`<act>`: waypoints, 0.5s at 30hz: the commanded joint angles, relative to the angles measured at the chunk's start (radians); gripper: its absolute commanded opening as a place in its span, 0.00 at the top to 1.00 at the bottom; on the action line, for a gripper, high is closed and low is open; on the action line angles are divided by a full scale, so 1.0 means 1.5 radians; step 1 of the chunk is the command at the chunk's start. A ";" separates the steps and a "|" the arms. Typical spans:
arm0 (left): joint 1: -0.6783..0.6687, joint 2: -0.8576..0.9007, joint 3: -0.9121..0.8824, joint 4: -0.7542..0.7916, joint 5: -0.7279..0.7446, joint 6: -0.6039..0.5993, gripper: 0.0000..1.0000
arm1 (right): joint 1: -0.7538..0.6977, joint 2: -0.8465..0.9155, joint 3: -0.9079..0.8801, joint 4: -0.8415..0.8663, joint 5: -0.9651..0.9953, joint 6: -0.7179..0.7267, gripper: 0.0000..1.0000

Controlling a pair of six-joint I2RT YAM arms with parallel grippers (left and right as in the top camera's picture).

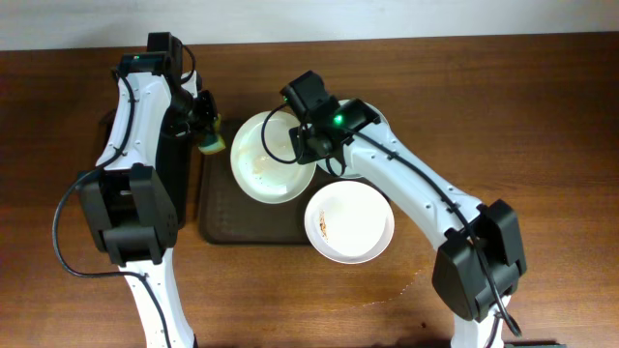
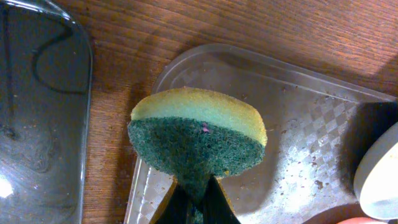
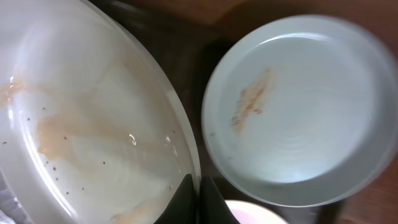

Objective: Clean dirty plates on tray and stack at the side
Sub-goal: 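Lift the cleaned plate with the right gripper and place it right of the tray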

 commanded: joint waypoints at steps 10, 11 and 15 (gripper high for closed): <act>0.000 0.008 0.009 0.004 -0.005 -0.001 0.99 | 0.022 -0.032 0.014 0.028 0.205 0.031 0.96; 0.000 0.008 0.009 0.004 -0.005 -0.001 0.99 | 0.025 -0.032 0.014 0.028 0.234 0.027 0.96; 0.000 0.008 0.009 0.004 -0.005 -0.001 0.99 | 0.068 -0.032 0.014 0.029 0.415 0.018 0.96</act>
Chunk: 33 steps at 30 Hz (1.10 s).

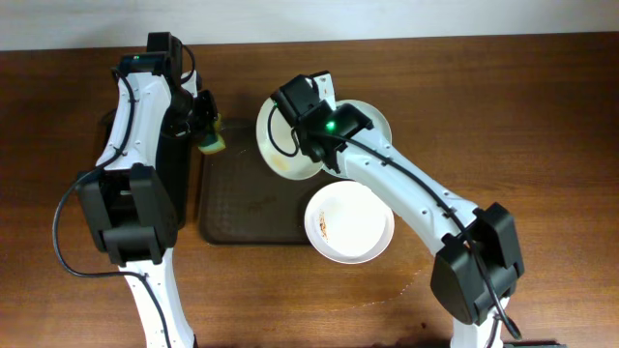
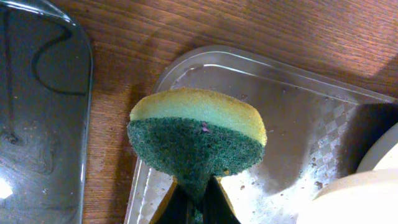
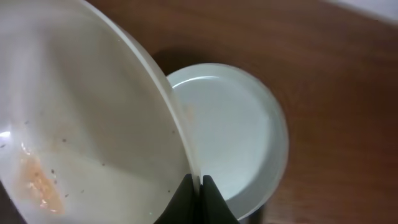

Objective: Clean dirty plates on tray and stack at the side
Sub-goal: 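Lift the cleaned plate with the right gripper and place it right of the tray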

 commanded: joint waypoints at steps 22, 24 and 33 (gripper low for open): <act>0.000 0.008 0.009 -0.006 -0.005 -0.001 0.99 | 0.025 -0.155 0.013 -0.066 0.064 0.029 0.96; -0.002 0.008 0.009 -0.005 -0.005 -0.001 0.99 | -0.090 -0.182 0.013 -0.094 -0.096 0.028 0.96; -0.003 0.008 0.009 -0.003 -0.005 -0.002 0.99 | -0.519 -0.102 -0.034 -0.169 -0.304 0.005 0.96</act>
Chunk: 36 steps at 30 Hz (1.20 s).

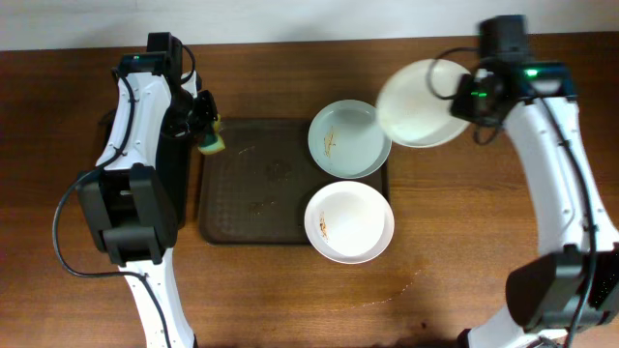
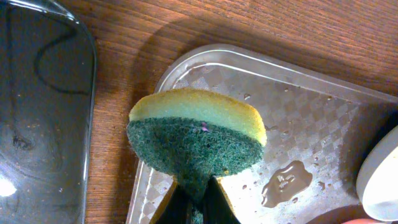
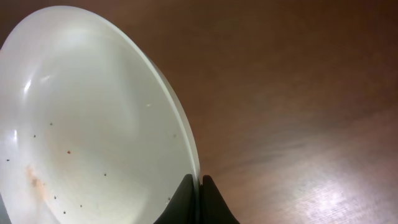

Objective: Clean dirty plates on tray and stack at the side
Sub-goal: 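Lift the cleaned plate with the right gripper and place it right of the tray, then drag the bottom plate toward the tray center with the right gripper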

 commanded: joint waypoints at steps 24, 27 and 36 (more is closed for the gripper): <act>-0.003 0.008 0.009 -0.001 0.000 -0.002 0.99 | -0.030 0.053 -0.056 -0.108 -0.318 -0.111 0.51; -0.003 0.008 0.009 -0.003 0.000 -0.002 0.99 | 0.047 0.053 -0.101 -0.121 -0.294 -0.095 0.51; -0.003 0.008 0.009 -0.003 0.001 -0.002 0.99 | 0.169 0.053 -0.318 -0.029 -0.246 -0.045 0.49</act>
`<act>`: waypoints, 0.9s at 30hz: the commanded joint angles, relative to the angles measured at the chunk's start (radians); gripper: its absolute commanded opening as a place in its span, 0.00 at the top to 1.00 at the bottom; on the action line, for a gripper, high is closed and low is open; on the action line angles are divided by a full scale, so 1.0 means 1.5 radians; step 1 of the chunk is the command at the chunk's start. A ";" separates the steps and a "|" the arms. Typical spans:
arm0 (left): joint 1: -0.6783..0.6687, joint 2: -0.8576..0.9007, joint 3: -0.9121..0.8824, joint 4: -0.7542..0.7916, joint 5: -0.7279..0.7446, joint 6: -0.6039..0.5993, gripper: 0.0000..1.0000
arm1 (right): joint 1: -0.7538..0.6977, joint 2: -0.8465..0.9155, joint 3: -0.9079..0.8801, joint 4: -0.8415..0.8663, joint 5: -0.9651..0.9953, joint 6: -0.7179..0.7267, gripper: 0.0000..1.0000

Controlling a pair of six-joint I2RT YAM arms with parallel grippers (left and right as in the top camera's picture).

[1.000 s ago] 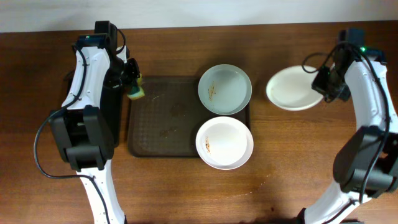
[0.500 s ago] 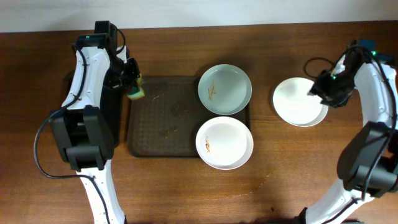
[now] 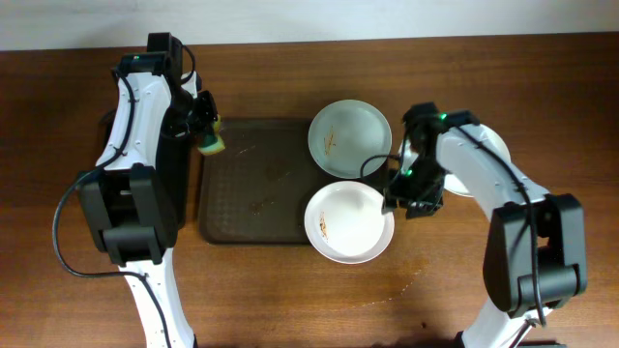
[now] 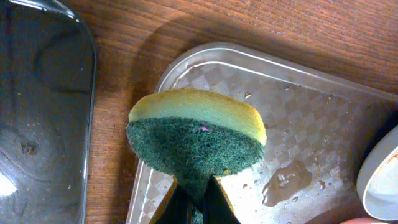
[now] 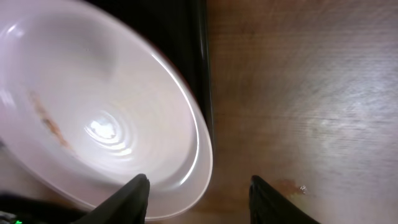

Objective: Clean dirty plates on tray and stack at the side
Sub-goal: 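Drag the bottom plate toward the tray center with the right gripper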

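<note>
My left gripper (image 4: 198, 186) is shut on a yellow-and-green sponge (image 4: 196, 140), held above the back left corner of the brown tray (image 3: 256, 188). A pale green plate (image 3: 350, 138) with a smear sits at the tray's back right. A white stained plate (image 3: 349, 221) overhangs the tray's front right corner. My right gripper (image 5: 202, 196) is open, its fingers either side of that plate's right rim (image 5: 199, 155). Another white plate (image 3: 494, 146) lies on the table to the right, mostly hidden under my right arm.
A dark tub (image 3: 174, 174) stands just left of the tray, under my left arm. A small puddle of water (image 4: 286, 177) lies on the tray near the sponge. Bare wooden table (image 3: 542, 261) stretches to the right and front.
My right gripper held a white plate in the air at the back right. That plate now lies on the table at the right, and the gripper is open at the front white plate's rim.
My right gripper was shut on the rim of a large stained plate on the tray, then had it tilted up, then held it over the table's back right. Now the plate rests there and the gripper is open at another plate. The sponge stayed put.
</note>
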 commanded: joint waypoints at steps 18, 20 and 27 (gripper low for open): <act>-0.003 0.008 0.009 0.002 0.000 -0.001 0.99 | 0.080 -0.056 -0.028 0.044 0.056 0.041 0.96; -0.003 0.008 0.009 0.002 0.000 -0.001 0.99 | 0.110 -0.078 0.001 0.068 0.056 0.049 0.96; -0.003 0.008 0.009 -0.001 -0.018 -0.002 0.99 | 0.271 -0.033 0.021 0.420 0.210 0.194 0.96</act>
